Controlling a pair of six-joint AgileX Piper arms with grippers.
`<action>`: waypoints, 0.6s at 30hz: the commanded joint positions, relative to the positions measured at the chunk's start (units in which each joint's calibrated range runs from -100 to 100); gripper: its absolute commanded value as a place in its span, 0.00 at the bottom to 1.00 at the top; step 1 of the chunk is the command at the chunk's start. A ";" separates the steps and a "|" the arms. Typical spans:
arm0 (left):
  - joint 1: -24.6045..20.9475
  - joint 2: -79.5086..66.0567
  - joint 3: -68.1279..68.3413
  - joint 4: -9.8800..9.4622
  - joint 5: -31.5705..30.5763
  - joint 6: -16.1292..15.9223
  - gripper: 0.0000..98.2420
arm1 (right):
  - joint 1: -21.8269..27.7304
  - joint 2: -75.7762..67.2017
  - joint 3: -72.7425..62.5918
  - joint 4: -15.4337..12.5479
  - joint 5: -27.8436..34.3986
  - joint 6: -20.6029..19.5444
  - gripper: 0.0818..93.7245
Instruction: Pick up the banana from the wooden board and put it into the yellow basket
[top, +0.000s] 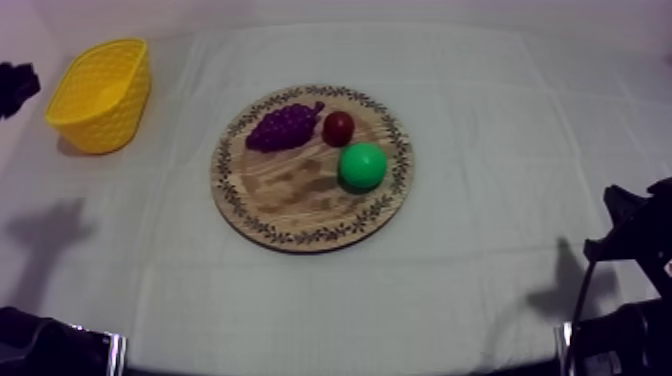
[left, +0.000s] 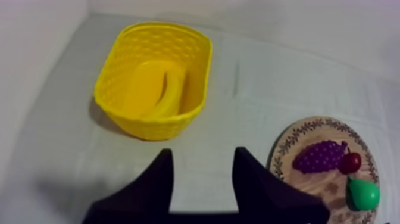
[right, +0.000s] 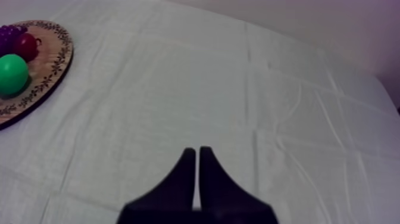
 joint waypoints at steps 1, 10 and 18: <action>-0.85 -12.19 10.57 0.66 -2.80 -0.02 0.28 | 0.00 0.03 0.04 0.01 -0.01 0.02 0.00; -3.93 -33.93 36.40 6.31 -13.38 -1.55 0.06 | 0.00 0.03 0.04 0.01 -0.01 0.02 0.00; -3.72 -43.77 48.77 8.80 -18.94 -4.61 0.01 | 0.00 0.03 0.04 0.01 -0.01 0.02 0.00</action>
